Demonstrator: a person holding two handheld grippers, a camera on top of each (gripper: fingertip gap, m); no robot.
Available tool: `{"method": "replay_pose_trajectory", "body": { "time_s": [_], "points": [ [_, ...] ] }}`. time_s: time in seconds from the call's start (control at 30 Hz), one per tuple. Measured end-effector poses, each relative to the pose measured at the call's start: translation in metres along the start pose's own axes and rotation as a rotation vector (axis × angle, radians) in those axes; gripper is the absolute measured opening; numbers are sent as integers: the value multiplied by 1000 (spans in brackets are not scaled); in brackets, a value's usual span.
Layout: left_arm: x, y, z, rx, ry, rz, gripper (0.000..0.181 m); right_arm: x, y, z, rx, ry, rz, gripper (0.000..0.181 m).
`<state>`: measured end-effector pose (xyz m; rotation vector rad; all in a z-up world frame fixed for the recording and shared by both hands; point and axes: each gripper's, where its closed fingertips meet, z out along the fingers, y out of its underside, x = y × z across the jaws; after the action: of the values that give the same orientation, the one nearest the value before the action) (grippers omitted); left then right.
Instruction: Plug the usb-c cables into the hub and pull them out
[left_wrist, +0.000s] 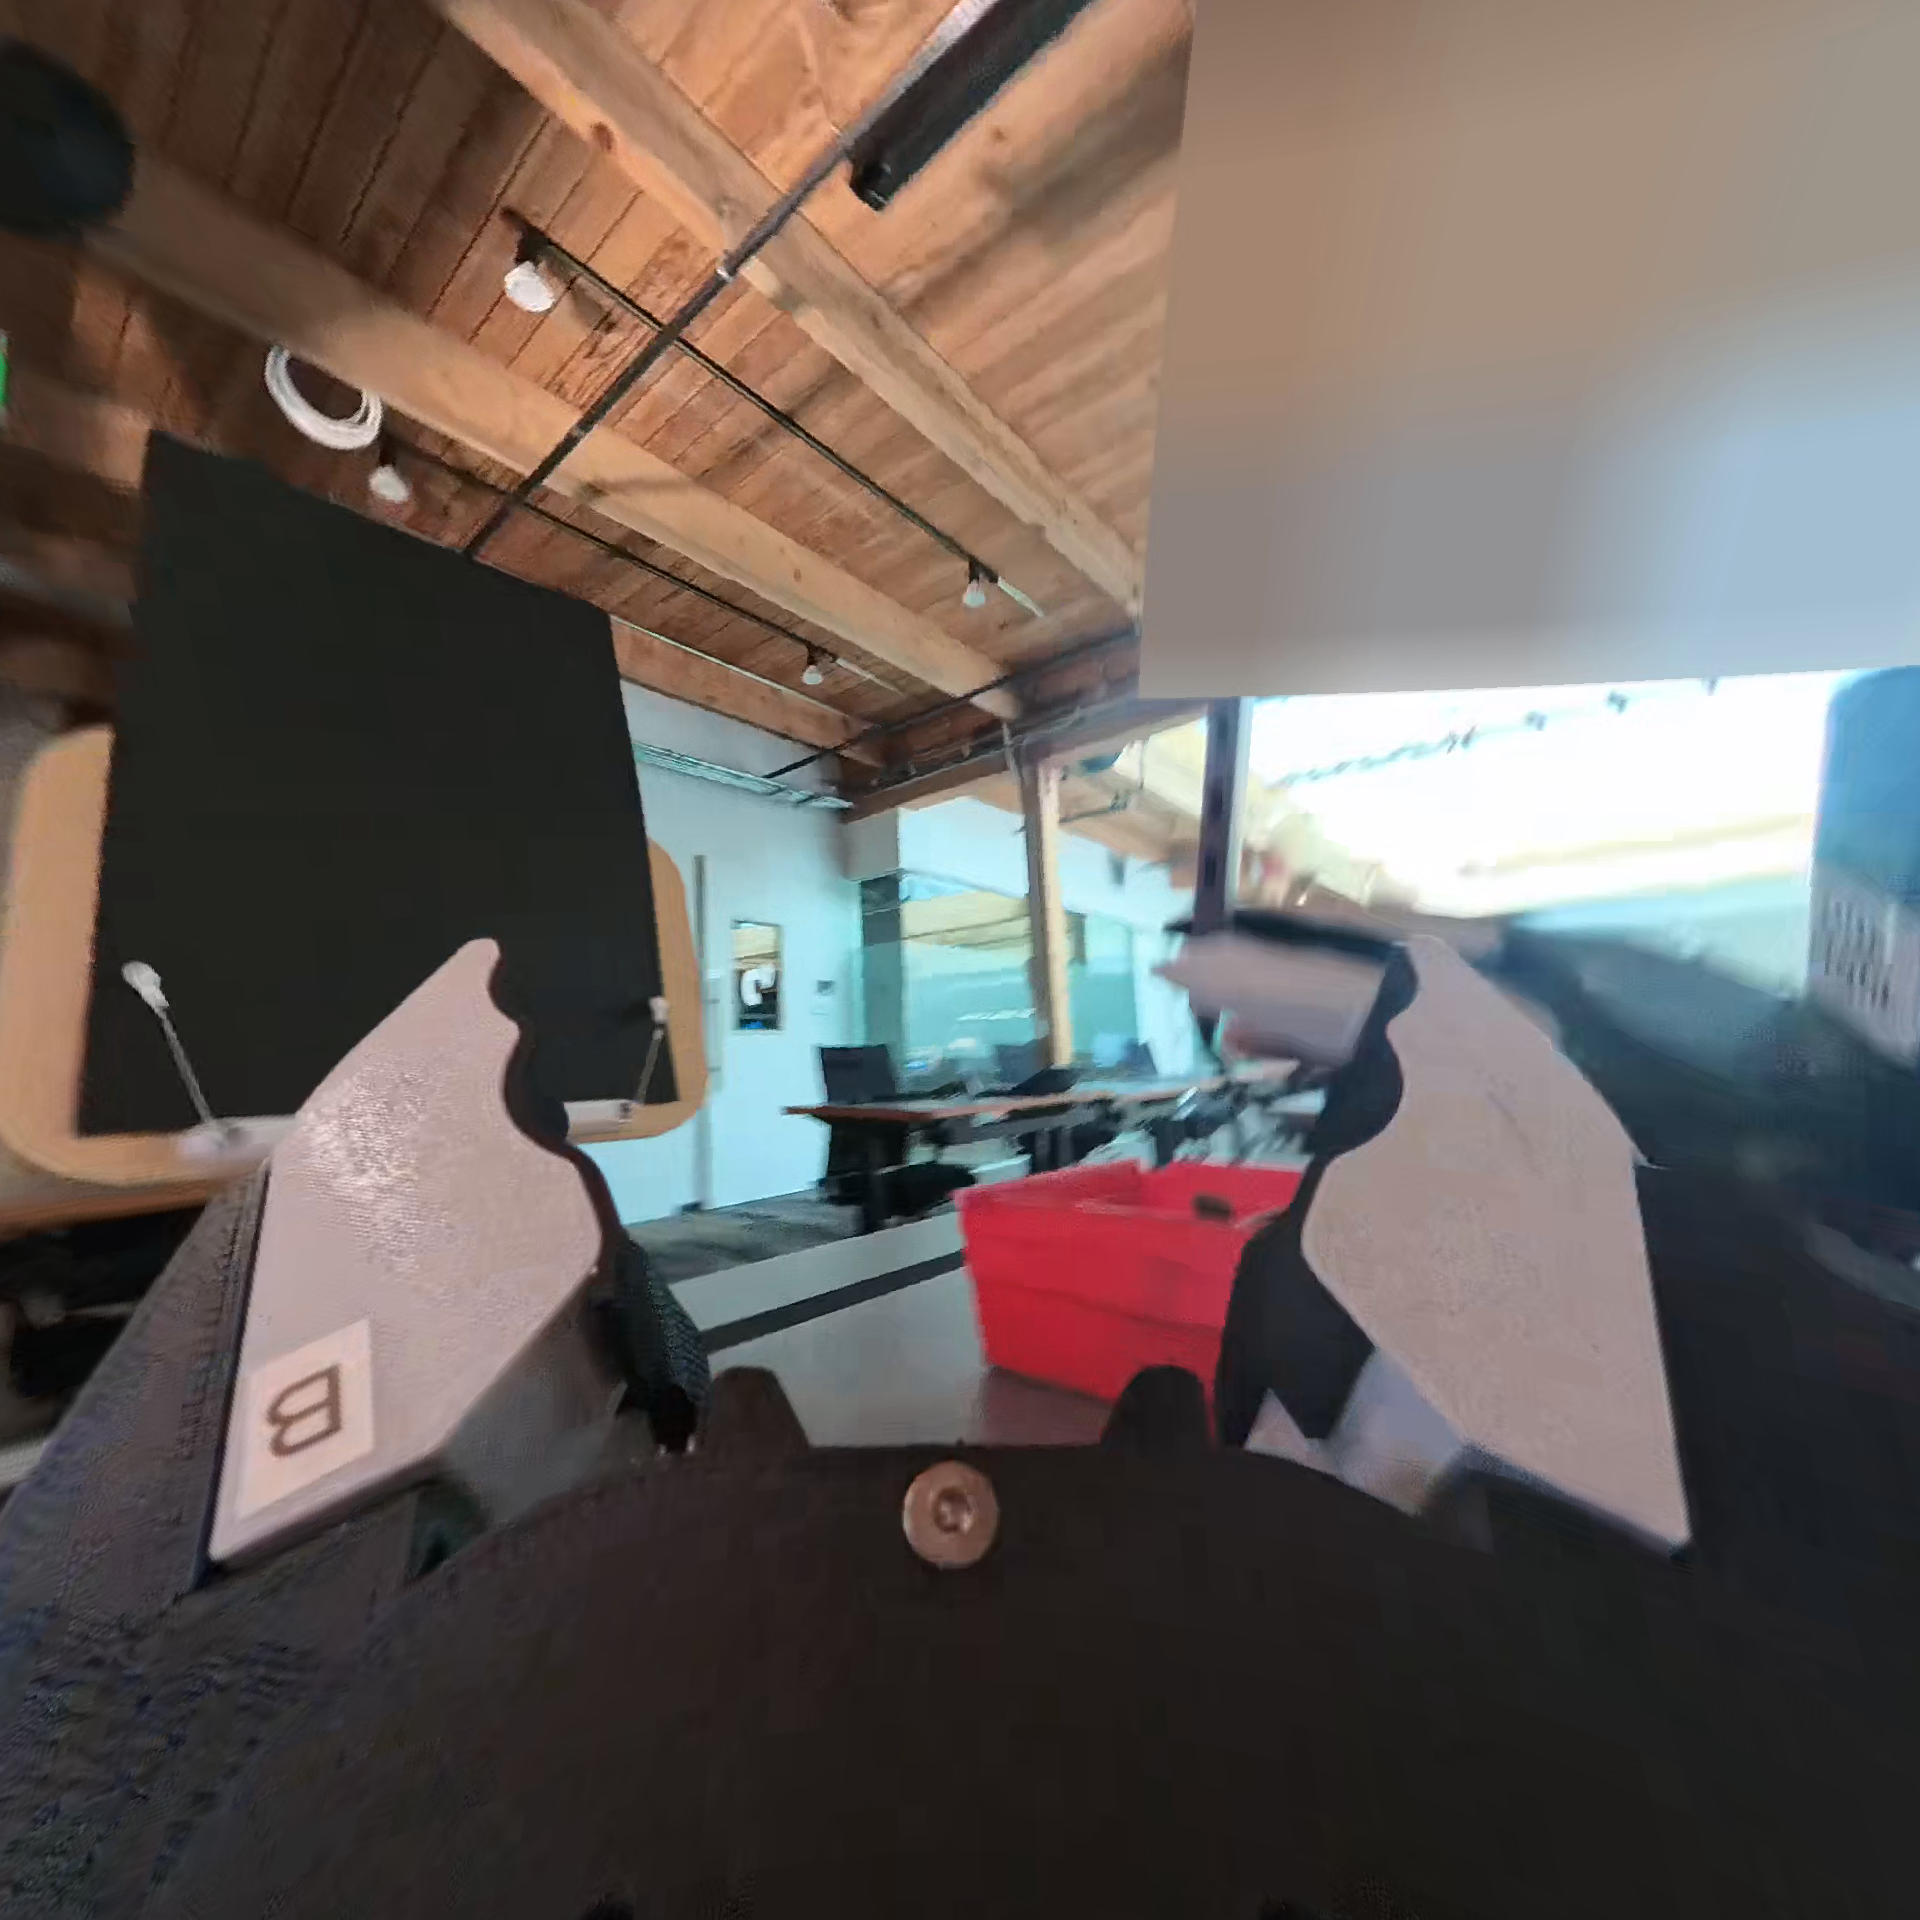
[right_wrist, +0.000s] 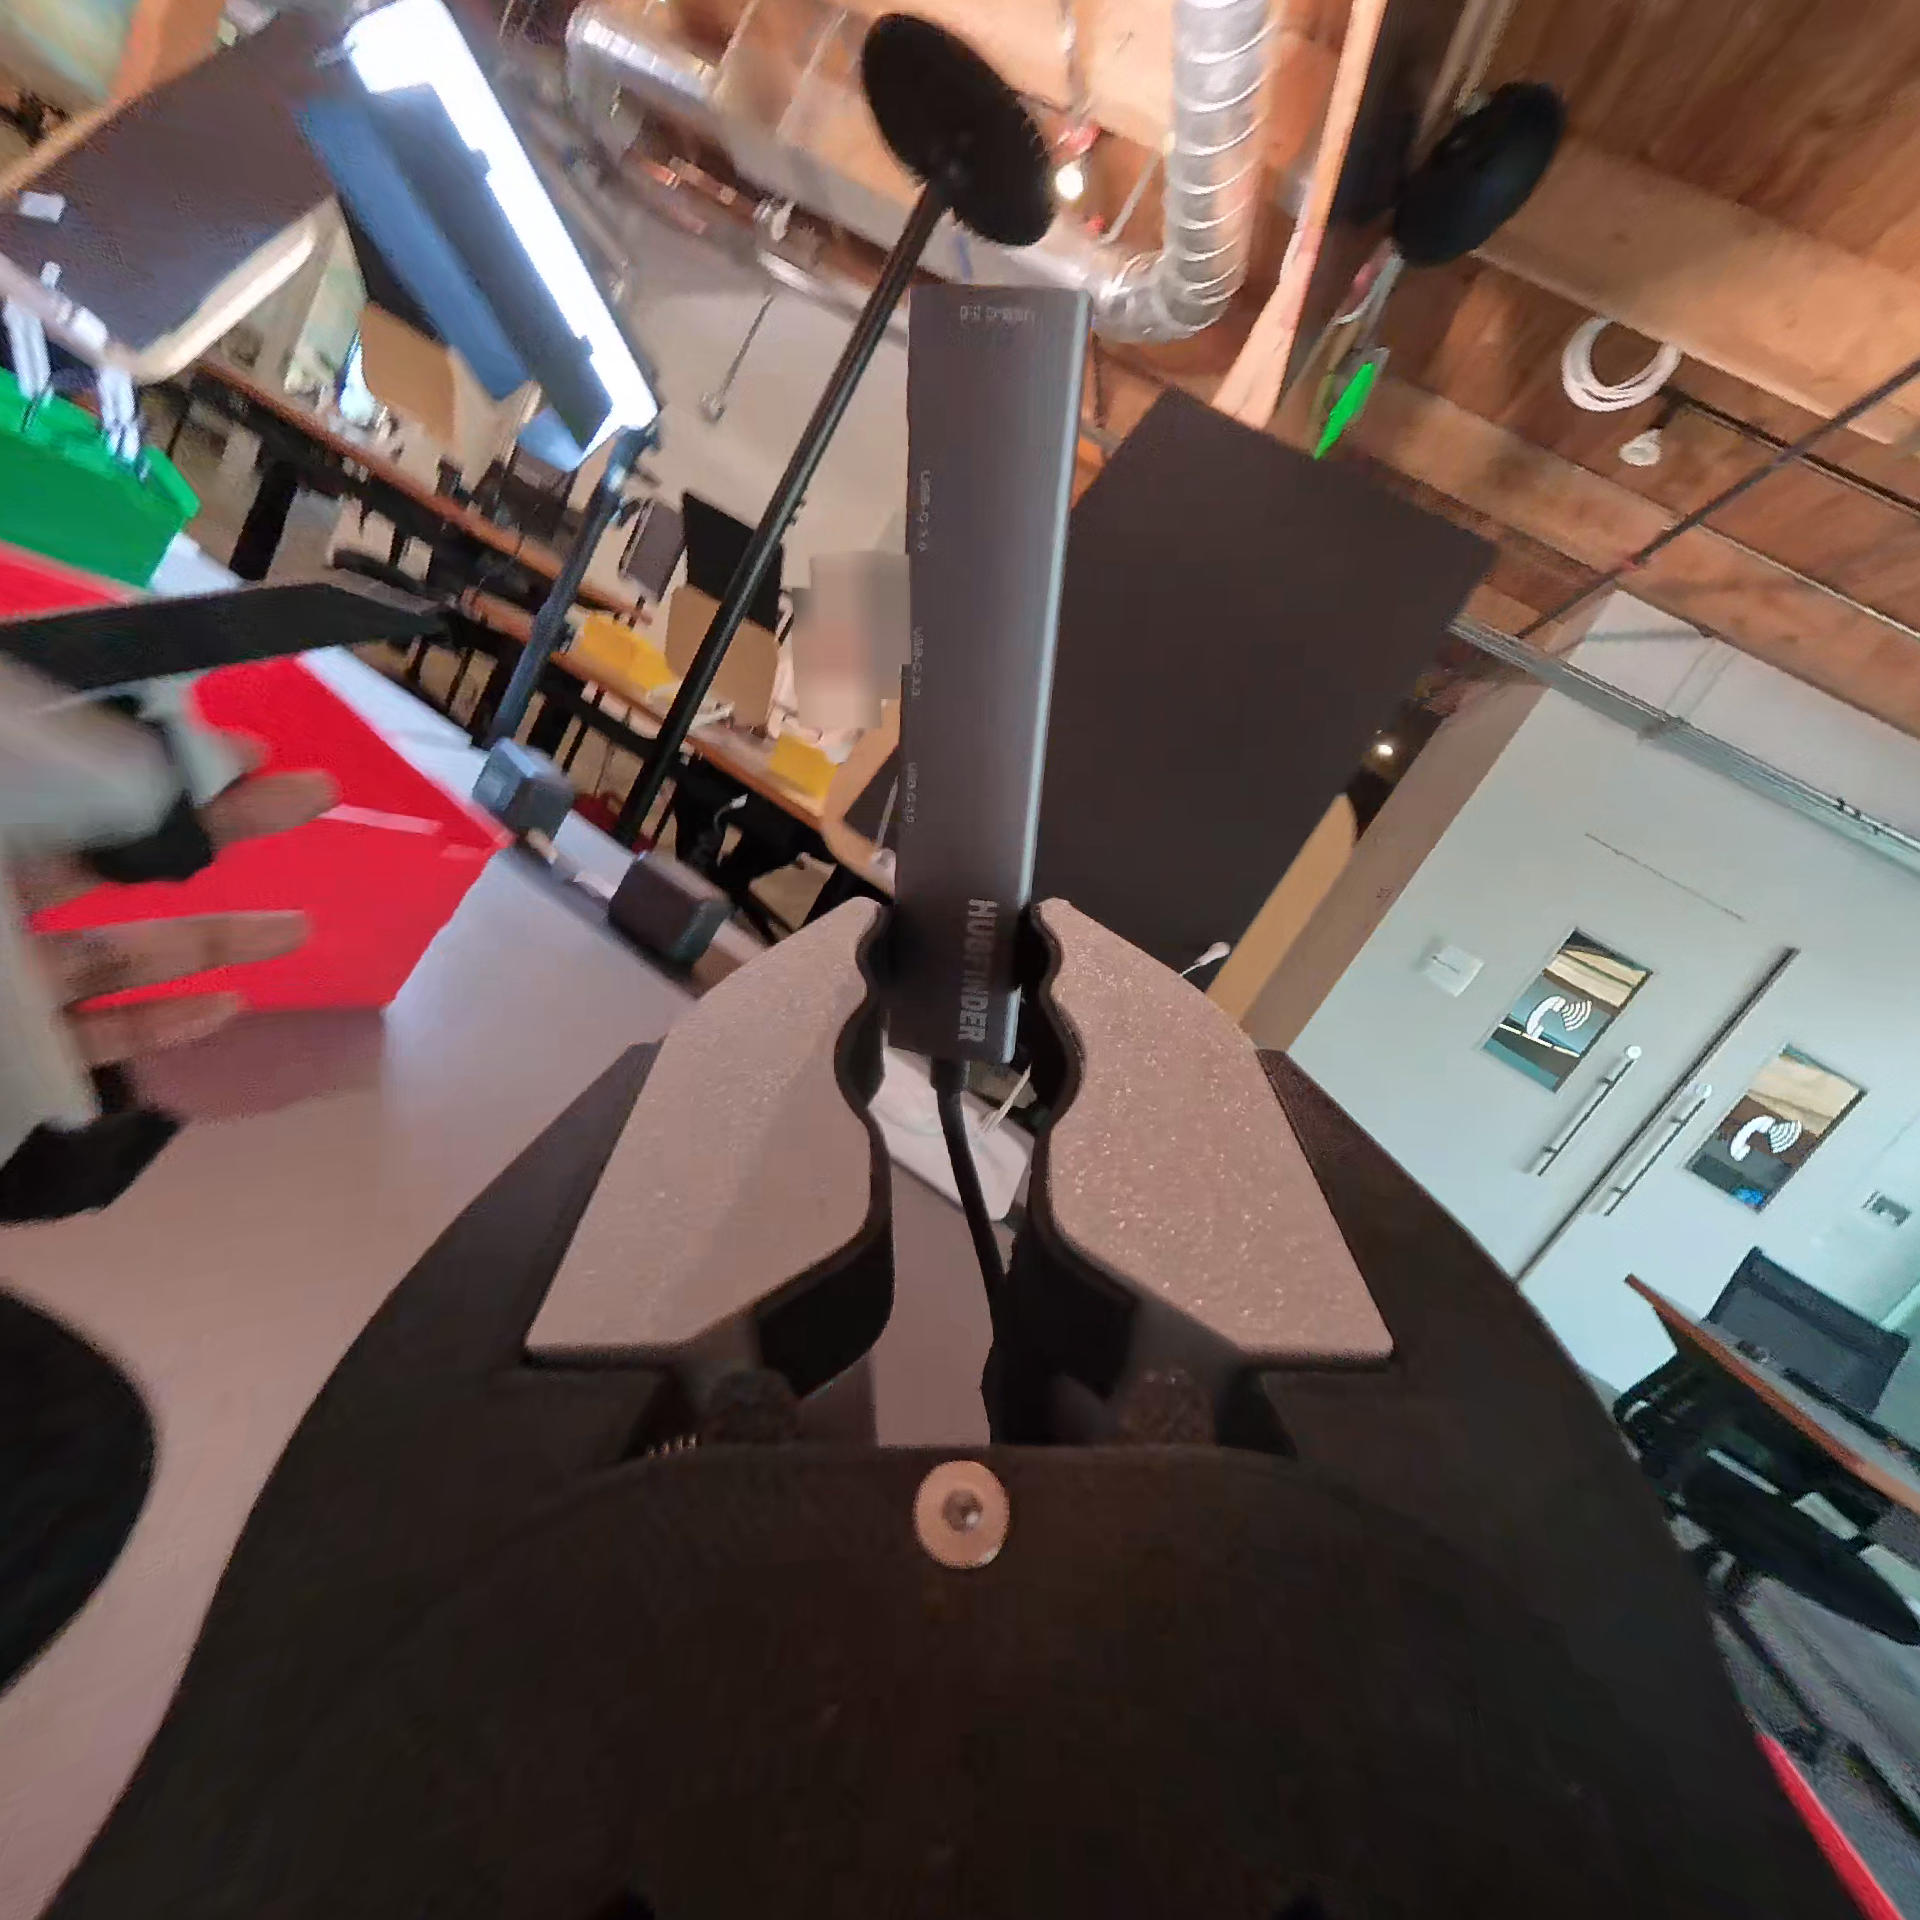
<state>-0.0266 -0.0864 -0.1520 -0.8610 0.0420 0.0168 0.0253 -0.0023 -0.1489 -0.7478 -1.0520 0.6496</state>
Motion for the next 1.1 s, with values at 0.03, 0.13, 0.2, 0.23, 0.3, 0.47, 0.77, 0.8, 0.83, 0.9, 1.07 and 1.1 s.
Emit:
{"method": "replay_pose_trajectory", "body": {
  "time_s": [0.03,0.13,0.2,0.23,0.3,0.47,0.77,0.8,0.83,0.9,1.07,1.1],
  "points": [
    [5,6,2,-42,9,89,143,19,-4,1,16,15,30,23],
    [18,29,6,-181,65,232,143,78,-15,7,51,56,90,23],
    [19,38,6,-224,69,251,144,123,-21,11,84,110,87,23],
    [18,40,6,-235,67,244,143,144,-23,14,95,128,77,23],
    [14,41,5,-241,47,210,143,180,-21,24,106,137,30,23],
    [6,39,4,-224,17,127,143,218,14,55,224,-98,-60,24],
    [4,46,3,-256,9,129,143,247,122,60,94,-127,-101,23],
    [4,47,3,-264,12,135,143,250,126,60,103,-103,-98,23],
    [5,48,3,-272,15,145,143,251,132,60,101,-85,-103,23],
    [4,50,2,-285,14,169,143,251,147,60,66,-56,-147,23],
    [3,51,2,-290,10,179,143,225,192,53,-101,-179,-304,22],
    [3,51,2,-290,11,176,143,218,202,49,-149,-221,-361,22]
  ]
}}
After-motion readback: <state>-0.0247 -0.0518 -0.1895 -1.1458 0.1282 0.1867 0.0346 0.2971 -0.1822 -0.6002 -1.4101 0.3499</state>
